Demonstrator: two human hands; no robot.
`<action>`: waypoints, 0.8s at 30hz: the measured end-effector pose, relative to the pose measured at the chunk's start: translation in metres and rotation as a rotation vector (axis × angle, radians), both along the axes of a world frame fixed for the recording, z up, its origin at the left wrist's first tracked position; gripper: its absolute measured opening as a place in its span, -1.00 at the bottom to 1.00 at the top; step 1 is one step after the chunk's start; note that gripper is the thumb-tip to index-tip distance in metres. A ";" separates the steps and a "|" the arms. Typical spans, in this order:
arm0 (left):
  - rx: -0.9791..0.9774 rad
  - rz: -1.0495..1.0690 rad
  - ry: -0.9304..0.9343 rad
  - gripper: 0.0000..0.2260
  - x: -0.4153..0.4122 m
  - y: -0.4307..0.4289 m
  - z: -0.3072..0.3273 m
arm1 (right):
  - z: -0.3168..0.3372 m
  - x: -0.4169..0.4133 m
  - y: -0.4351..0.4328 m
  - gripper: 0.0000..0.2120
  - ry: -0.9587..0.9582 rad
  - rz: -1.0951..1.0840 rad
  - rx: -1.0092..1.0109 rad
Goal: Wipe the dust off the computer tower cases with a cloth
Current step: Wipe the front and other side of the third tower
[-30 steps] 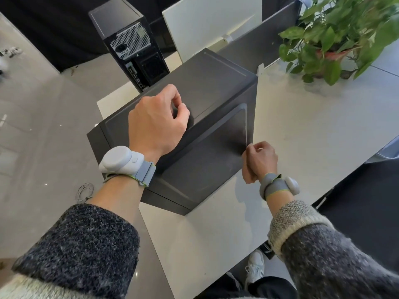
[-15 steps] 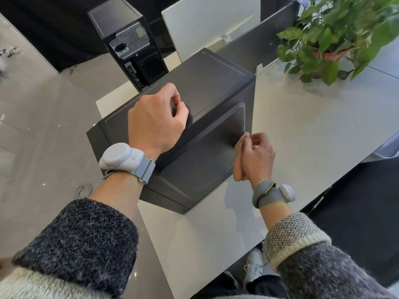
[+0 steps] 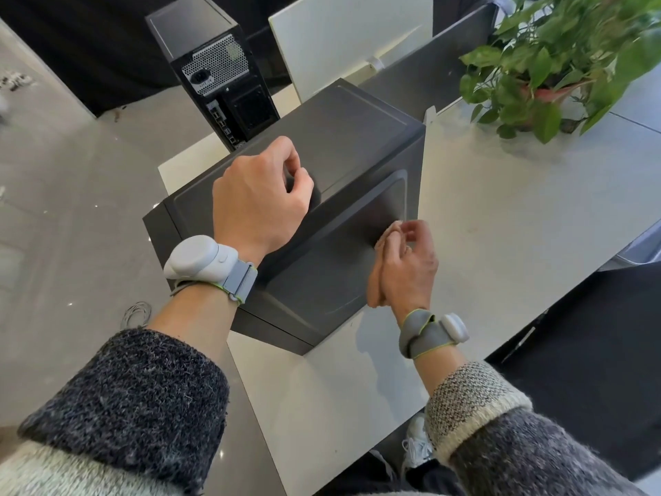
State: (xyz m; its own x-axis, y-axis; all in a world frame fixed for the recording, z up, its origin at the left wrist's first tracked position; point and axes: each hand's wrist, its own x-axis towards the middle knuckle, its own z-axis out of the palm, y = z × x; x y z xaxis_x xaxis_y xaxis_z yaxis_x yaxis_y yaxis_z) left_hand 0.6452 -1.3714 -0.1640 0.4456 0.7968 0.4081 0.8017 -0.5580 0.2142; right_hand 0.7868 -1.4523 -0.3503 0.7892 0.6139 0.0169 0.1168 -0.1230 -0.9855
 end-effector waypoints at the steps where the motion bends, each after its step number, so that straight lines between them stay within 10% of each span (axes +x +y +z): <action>1: 0.000 0.002 -0.003 -0.88 0.000 0.000 0.000 | -0.004 -0.002 0.000 -0.94 0.017 -0.001 -0.009; 6: -0.004 -0.003 -0.002 -0.88 -0.001 -0.001 -0.001 | -0.039 0.009 -0.006 -0.93 0.202 0.155 -0.305; 13: 0.005 -0.015 -0.001 -0.87 -0.002 0.001 0.000 | -0.016 -0.010 0.000 -0.94 0.141 0.022 -0.086; 18: 0.002 -0.011 -0.002 -0.88 -0.002 0.000 -0.001 | -0.061 0.002 -0.003 -0.79 0.345 0.222 -0.415; 24: 0.011 -0.021 0.007 -0.86 -0.002 0.002 -0.001 | -0.029 -0.008 -0.003 -0.85 0.365 0.068 -0.134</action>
State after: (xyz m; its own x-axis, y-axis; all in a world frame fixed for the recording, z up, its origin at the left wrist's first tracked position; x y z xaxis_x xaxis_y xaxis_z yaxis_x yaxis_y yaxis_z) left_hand 0.6428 -1.3692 -0.1650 0.4648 0.7826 0.4141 0.7913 -0.5770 0.2023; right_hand 0.7792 -1.4557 -0.3795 0.6861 0.6427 -0.3408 -0.2257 -0.2573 -0.9396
